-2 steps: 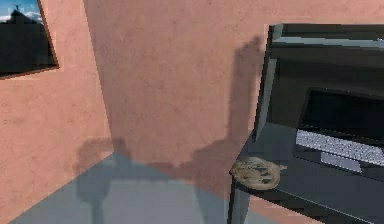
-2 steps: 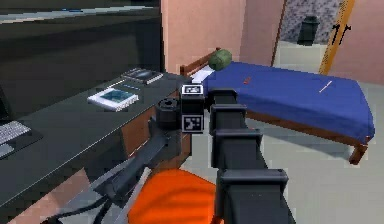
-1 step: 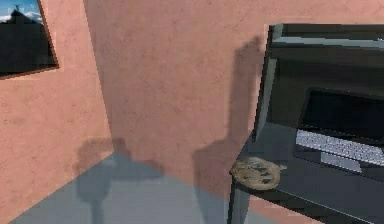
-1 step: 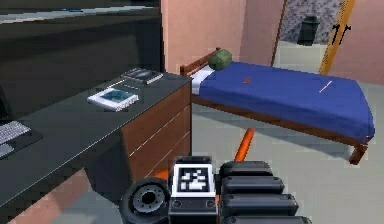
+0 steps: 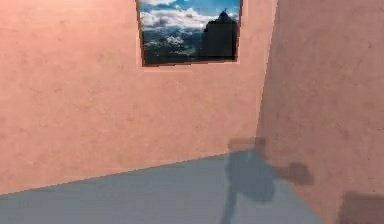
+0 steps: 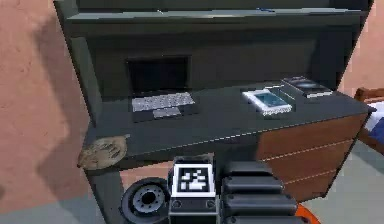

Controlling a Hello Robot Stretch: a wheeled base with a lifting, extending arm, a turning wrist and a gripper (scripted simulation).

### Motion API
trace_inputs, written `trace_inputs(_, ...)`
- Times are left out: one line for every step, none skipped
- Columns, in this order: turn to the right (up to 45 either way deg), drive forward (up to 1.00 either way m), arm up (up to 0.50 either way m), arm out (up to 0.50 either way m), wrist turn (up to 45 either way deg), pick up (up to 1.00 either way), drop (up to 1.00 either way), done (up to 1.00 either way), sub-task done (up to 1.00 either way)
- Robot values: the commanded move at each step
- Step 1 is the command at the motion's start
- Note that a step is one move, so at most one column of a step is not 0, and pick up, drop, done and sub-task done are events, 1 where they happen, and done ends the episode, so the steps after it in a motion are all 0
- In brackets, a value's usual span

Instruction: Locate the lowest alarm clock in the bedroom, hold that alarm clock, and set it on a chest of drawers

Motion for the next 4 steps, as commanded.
trace_inputs(-45.0, 0.00, 0.00, 0.00, 0.0, 0.00, 0.00, 0.00, 0.00)
trace_inputs(-6.0, 0.00, 0.00, 0.00, 0.0, 0.00, 0.00, 0.00, 0.00)
trace_inputs(0.0, 0.20, 0.00, 0.00, 0.0, 0.00, 0.00, 0.00, 0.00)
trace_inputs(-45.0, 0.00, 0.00, 0.00, 0.0, 0.00, 0.00, 0.00, 0.00)
